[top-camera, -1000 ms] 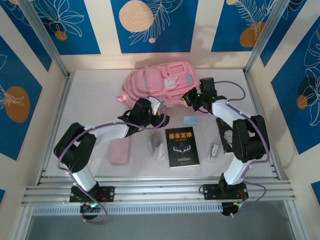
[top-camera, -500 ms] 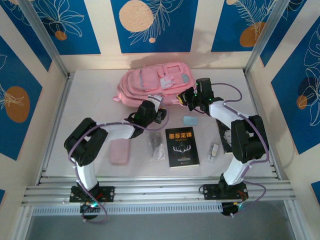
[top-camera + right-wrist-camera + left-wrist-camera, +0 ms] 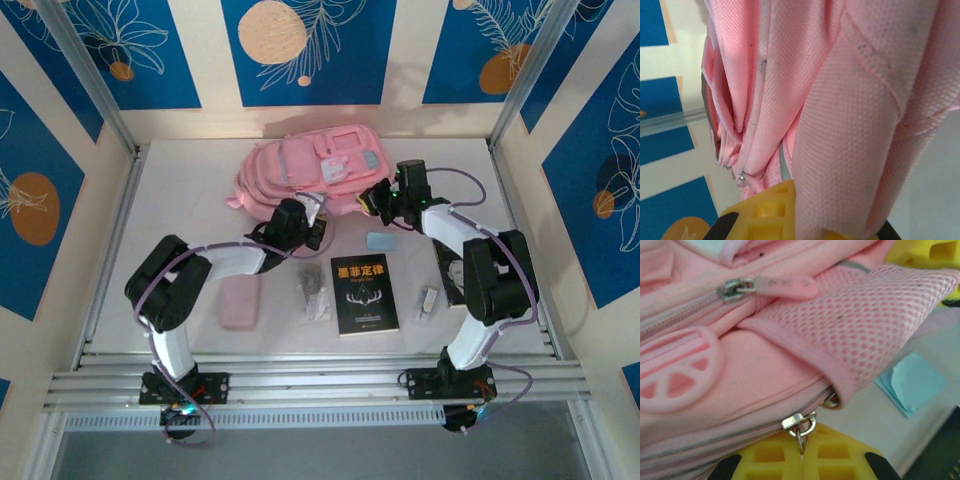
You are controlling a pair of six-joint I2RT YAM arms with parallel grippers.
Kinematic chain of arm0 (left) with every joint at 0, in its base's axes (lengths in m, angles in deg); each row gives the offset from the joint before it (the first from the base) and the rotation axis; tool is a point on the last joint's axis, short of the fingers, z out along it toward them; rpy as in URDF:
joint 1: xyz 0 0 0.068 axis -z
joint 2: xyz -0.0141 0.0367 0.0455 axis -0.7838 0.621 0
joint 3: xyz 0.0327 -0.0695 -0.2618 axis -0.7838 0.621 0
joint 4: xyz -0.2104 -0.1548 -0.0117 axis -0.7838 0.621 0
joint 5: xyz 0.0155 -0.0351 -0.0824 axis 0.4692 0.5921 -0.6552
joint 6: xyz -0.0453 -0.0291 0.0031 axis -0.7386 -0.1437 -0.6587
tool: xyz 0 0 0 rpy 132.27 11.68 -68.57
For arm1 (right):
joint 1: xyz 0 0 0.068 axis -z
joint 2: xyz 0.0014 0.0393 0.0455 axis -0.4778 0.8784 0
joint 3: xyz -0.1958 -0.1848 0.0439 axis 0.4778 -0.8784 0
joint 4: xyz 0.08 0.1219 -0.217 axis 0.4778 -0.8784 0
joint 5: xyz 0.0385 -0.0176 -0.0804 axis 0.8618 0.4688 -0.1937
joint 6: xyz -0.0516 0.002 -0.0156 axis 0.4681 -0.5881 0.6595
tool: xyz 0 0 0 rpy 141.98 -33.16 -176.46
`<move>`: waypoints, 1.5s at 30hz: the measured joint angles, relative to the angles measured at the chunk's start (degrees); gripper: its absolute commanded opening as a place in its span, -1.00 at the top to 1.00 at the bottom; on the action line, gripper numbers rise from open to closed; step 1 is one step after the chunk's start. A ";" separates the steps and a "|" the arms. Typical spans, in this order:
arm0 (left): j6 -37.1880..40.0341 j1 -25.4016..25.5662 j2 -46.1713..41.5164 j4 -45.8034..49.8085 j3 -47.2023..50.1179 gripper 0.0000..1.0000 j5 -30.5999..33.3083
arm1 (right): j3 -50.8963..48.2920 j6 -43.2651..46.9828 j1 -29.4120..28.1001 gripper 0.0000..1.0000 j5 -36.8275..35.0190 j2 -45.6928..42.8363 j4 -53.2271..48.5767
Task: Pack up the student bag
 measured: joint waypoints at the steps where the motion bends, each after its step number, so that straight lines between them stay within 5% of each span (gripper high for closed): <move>1: -0.28 -0.76 -0.39 1.29 0.00 1.00 -1.81 | 0.00 1.57 0.39 1.00 0.55 0.04 -0.28; 5: -1.33 -4.63 -1.60 8.98 -0.87 1.00 -9.20 | 0.61 7.80 2.23 1.00 2.36 0.92 -1.92; 17: -1.95 -8.66 -4.83 29.40 -7.13 1.00 -14.99 | 9.77 16.26 6.27 1.00 8.09 9.31 -8.85; 19: -3.10 -8.66 -4.83 31.17 -8.11 1.00 -16.63 | 11.87 16.33 6.38 0.70 8.26 10.73 -10.51; 21: -5.16 -8.66 -4.81 32.63 -8.85 1.00 -18.45 | 13.27 16.00 6.29 0.08 8.04 11.61 -11.78; 26: -11.80 -8.48 -4.33 34.03 -10.60 1.00 -21.53 | 13.18 13.88 4.37 -0.54 5.53 10.43 -12.11; 36: -19.93 -8.09 -2.05 34.56 -13.55 1.00 -24.28 | 4.00 4.98 -4.04 -0.58 1.57 -2.08 -12.13; 45: -23.34 -6.01 -0.72 33.97 -14.78 1.00 -25.07 | -1.40 -3.56 -9.16 -0.50 3.80 -0.90 -2.82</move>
